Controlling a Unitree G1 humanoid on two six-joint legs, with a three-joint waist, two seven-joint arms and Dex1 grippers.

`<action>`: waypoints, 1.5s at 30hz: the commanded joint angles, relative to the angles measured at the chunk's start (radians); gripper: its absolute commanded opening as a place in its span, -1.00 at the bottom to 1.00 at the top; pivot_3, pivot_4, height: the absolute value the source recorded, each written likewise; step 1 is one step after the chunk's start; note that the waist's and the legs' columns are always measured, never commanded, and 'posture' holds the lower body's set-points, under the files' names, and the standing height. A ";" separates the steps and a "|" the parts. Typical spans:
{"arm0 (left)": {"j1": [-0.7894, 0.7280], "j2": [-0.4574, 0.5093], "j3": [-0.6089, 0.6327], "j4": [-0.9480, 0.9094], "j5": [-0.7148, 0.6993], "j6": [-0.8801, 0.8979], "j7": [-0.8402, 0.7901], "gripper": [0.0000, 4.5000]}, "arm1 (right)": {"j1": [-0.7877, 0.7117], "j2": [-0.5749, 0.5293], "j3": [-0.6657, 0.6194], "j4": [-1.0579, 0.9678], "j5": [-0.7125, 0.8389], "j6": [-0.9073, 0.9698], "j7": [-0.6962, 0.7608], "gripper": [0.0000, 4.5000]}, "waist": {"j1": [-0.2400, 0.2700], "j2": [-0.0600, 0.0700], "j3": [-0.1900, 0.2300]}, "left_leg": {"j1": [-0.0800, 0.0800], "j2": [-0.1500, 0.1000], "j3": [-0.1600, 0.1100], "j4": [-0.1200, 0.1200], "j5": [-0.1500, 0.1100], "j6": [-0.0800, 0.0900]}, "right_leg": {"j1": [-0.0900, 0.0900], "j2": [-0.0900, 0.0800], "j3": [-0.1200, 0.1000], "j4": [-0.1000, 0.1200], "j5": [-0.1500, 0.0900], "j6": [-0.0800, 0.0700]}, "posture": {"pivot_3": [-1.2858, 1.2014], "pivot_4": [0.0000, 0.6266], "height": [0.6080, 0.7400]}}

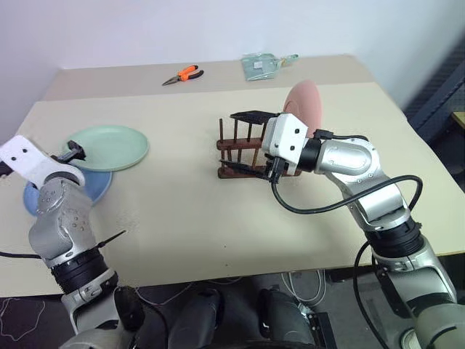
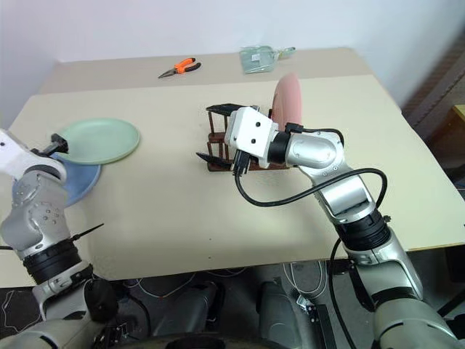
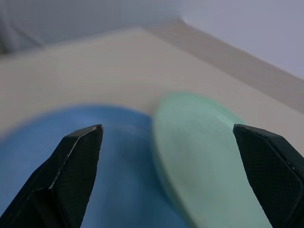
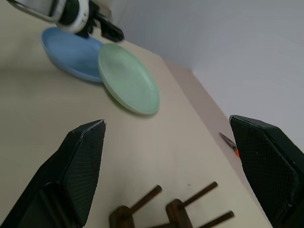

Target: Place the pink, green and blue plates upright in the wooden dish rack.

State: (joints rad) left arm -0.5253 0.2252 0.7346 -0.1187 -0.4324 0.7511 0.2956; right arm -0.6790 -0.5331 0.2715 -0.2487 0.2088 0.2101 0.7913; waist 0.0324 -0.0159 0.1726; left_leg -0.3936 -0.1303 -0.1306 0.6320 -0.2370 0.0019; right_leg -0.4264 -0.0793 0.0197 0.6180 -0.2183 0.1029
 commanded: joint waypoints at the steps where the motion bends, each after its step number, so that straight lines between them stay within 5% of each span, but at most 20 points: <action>1: -0.044 0.006 0.088 0.029 -0.123 0.065 0.020 1.00 | 0.012 0.015 -0.009 -0.033 -0.012 -0.002 0.001 0.90 | -0.001 0.000 0.000 | 0.000 0.000 0.000 0.000 0.000 -0.001 | 0.000 0.000 0.000 0.000 0.000 0.000 | 0.03 -0.52 1.00; 4: -0.079 0.019 0.127 0.133 -0.168 0.073 0.037 1.00 | 0.035 0.022 -0.013 -0.042 -0.023 0.009 -0.010 0.90 | -0.005 0.000 0.000 | 0.000 0.000 0.000 -0.001 0.001 -0.003 | -0.001 0.000 0.000 0.001 0.000 0.000 | 0.03 -0.52 1.00; 13: -0.136 0.037 0.119 0.260 -0.242 0.031 0.028 -0.94 | 0.056 0.025 -0.047 -0.050 -0.037 0.056 -0.039 1.00 | -0.013 -0.001 0.000 | 0.000 0.000 0.000 -0.001 0.001 -0.003 | -0.001 0.000 0.000 0.001 0.000 -0.001 | 0.03 -0.52 1.00; 25: -0.172 0.013 -0.300 -0.144 -0.284 0.072 -0.169 -0.98 | -0.028 0.048 0.012 0.023 -0.202 -0.042 -0.089 1.00 | -0.022 -0.002 0.000 | 0.000 0.000 0.001 -0.001 0.002 -0.004 | -0.001 0.000 0.001 0.002 0.001 -0.001 | 0.03 -0.52 1.00; 36: -0.255 -0.138 -0.353 -0.262 -0.475 0.148 -0.053 -0.98 | -0.141 0.116 0.087 0.281 -0.482 -0.236 -0.236 1.00 | -0.028 -0.002 0.001 | 0.001 0.001 0.001 -0.002 0.003 -0.006 | -0.002 0.001 0.002 0.003 0.001 -0.001 | 0.03 -0.52 1.00; 40: -0.225 -0.140 -0.373 -0.272 -0.506 0.166 -0.043 -1.00 | -0.153 0.121 0.085 0.324 -0.542 -0.269 -0.281 0.45 | -0.023 -0.002 0.001 | 0.001 0.001 0.001 -0.002 0.003 -0.006 | -0.002 0.001 0.002 0.003 0.001 -0.001 | 0.03 -0.52 1.00; 45: -0.198 -0.132 -0.374 -0.267 -0.541 0.178 -0.047 -1.00 | -0.142 0.124 0.085 0.322 -0.573 -0.292 -0.294 -0.72 | -0.023 -0.002 0.001 | 0.001 0.001 0.001 -0.002 0.003 -0.006 | -0.002 0.002 0.002 0.003 0.001 -0.001 | 0.03 -0.52 1.00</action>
State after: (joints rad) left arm -0.7199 0.0831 0.3729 -0.3376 -0.9354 0.9271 0.2632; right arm -0.8048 -0.4152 0.3823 0.0910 -0.3631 -0.0703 0.5163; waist 0.0093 -0.0176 0.1732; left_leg -0.3929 -0.1296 -0.1292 0.6304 -0.2337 -0.0044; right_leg -0.4284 -0.0776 0.0220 0.6207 -0.2175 0.1015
